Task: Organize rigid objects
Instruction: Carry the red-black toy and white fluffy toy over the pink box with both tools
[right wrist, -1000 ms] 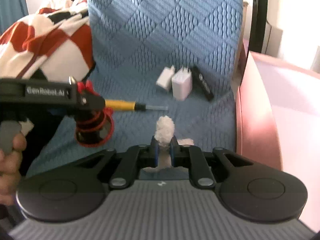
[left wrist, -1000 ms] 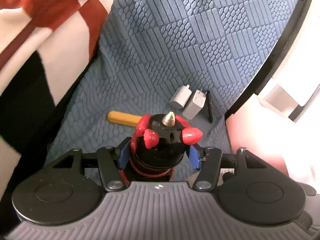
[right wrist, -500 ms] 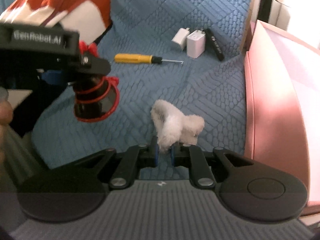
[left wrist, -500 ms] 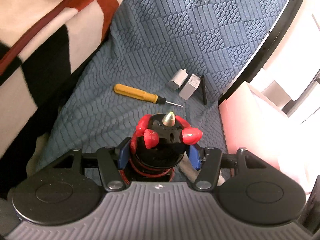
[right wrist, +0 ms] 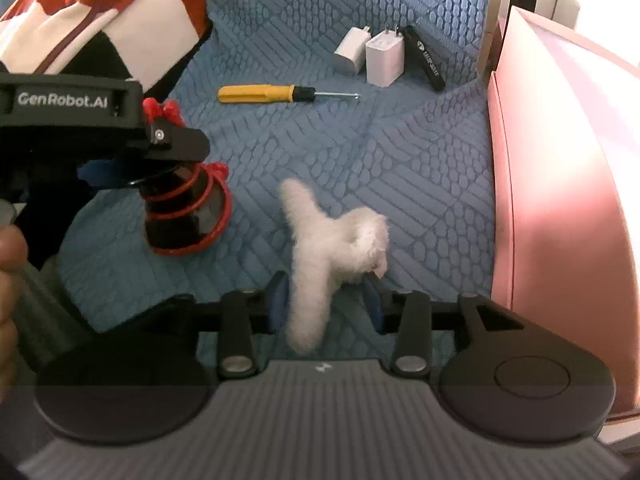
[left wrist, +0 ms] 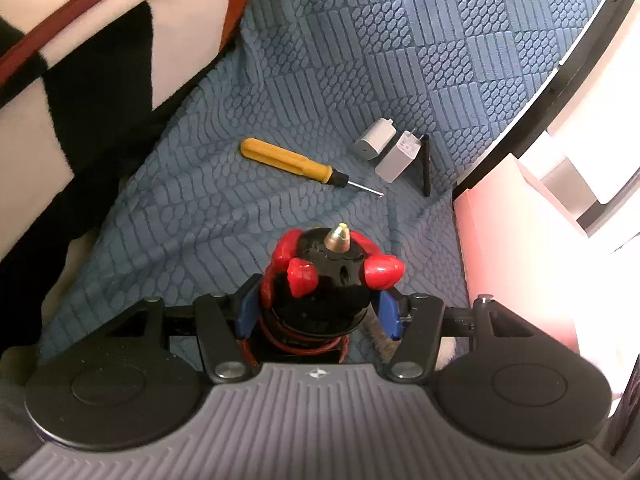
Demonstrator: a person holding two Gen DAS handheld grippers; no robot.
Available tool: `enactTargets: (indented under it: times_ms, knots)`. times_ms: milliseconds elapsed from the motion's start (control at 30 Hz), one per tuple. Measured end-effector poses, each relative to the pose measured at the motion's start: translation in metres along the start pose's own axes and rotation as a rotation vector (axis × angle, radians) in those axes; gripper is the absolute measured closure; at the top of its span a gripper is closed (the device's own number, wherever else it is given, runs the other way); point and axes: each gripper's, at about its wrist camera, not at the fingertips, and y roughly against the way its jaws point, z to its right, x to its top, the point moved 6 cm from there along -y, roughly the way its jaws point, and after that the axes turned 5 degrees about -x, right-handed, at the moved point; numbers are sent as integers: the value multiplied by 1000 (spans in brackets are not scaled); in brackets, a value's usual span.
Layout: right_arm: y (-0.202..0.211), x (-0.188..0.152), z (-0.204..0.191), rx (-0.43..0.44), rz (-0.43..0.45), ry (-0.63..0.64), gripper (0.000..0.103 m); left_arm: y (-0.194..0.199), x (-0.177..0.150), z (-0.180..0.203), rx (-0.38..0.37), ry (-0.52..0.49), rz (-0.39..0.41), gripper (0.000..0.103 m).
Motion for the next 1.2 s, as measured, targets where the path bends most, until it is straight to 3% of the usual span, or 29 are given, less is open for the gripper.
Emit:
enactTargets:
  times_ms: [167, 300, 333, 467, 600, 700, 967, 1200]
  knots:
    - [-7, 5, 3, -27, -3, -21, 58, -1, 3, 1, -3, -10, 0, 39]
    - [-13, 9, 7, -56, -2, -46, 39, -2, 3, -1, 4, -6, -6, 39]
    - [-14, 10, 8, -63, 1, -49, 38, -3, 3, -1, 4, -3, -8, 39]
    - [-17, 15, 9, -65, 13, -53, 38, -5, 5, -1, 2, -7, -9, 39]
    - [-14, 19, 4, 12, 46, -56, 39, -6, 5, -1, -3, -9, -10, 39]
    - [-15, 19, 0, -18, 51, -20, 53, -6, 6, 0, -10, -5, -9, 39]
    - [-6, 16, -2, -17, 49, -22, 54, -6, 4, 4, -32, -9, -29, 39]
    - [32, 18, 6, -18, 79, -46, 54, 20, 8, 14, -52, -56, -19, 39]
